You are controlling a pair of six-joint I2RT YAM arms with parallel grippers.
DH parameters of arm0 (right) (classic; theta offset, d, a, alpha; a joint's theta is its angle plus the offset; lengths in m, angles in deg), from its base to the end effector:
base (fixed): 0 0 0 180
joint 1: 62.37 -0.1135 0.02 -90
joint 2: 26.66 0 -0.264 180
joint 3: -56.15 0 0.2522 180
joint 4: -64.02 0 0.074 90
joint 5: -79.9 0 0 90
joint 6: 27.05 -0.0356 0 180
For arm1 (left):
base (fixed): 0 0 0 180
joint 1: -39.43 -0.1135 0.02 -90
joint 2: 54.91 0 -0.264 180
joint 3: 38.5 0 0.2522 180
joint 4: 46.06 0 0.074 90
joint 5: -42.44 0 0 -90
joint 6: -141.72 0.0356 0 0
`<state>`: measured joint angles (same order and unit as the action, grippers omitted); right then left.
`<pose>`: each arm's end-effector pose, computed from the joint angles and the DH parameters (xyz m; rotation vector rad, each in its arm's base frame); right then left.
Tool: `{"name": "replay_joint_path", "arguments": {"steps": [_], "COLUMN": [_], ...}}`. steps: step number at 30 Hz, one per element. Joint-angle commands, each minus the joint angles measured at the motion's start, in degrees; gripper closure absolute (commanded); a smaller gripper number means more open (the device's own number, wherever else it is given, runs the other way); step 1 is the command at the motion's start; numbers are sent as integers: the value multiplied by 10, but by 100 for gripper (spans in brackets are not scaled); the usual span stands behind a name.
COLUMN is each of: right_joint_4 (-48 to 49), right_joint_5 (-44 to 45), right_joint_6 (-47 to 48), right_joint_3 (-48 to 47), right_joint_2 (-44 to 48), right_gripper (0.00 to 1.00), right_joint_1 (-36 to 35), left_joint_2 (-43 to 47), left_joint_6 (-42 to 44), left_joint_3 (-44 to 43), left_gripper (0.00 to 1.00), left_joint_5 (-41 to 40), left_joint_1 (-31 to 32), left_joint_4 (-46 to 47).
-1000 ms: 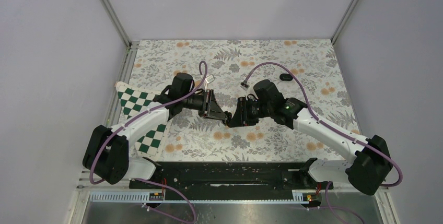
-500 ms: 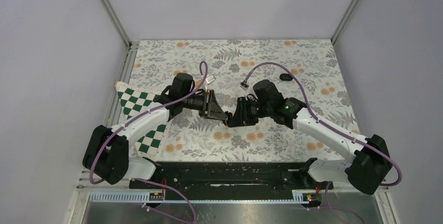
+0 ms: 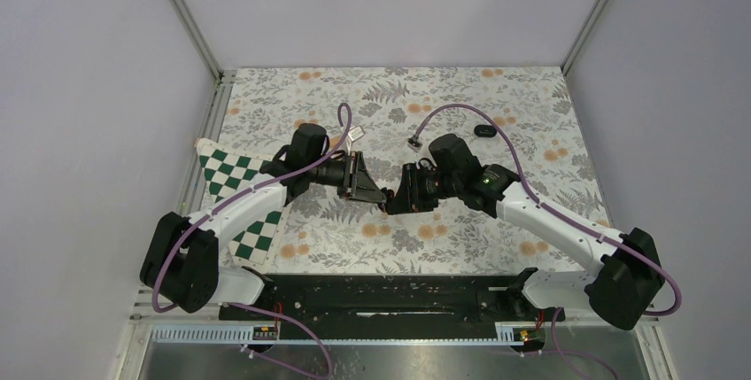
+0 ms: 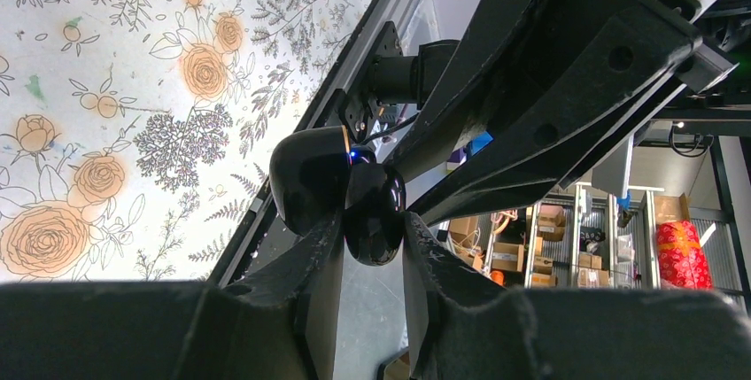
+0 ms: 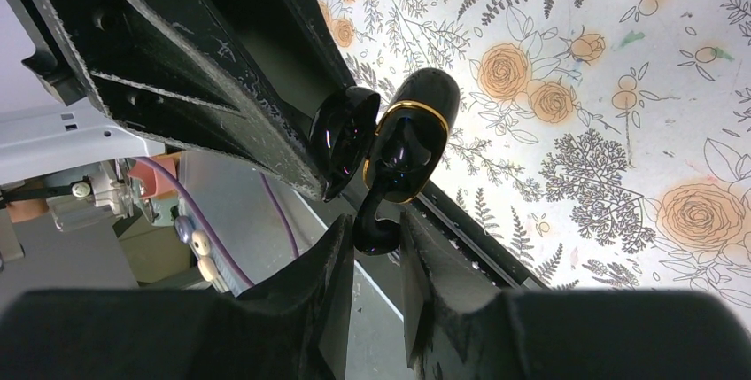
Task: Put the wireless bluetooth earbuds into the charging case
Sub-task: Insert the left earbud into the left side groove of the charging case.
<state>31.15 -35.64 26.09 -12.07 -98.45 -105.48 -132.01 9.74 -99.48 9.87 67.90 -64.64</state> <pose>0.1900 0.1989 0.2855 -0.4085 2.4023 1.2056 0.2318 -0.1598 0.2478 0.3873 2.3761 -1.7348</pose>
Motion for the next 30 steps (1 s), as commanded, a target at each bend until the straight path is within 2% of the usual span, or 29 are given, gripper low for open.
{"name": "replay_joint_path", "arguments": {"steps": [1,18,22,30], "right_joint_4": [-27,-165,-172,-164], "right_joint_5": [31,41,41,54], "right_joint_6": [18,112,118,92], "right_joint_3": [-26,-134,-143,-144], "right_joint_2": [-6,-49,-54,-56], "right_gripper": [100,100,99,99], "right_joint_1": [7,7,5,1], "left_joint_2": [19,6,5,7], "left_joint_6": [-10,-22,-59,-88], "left_joint_3": [0,-7,2,2], "left_gripper": [100,100,100,100], "left_joint_5": [44,50,65,59], "left_joint_1": [1,8,8,8], "left_joint_4": [41,43,87,105]}}
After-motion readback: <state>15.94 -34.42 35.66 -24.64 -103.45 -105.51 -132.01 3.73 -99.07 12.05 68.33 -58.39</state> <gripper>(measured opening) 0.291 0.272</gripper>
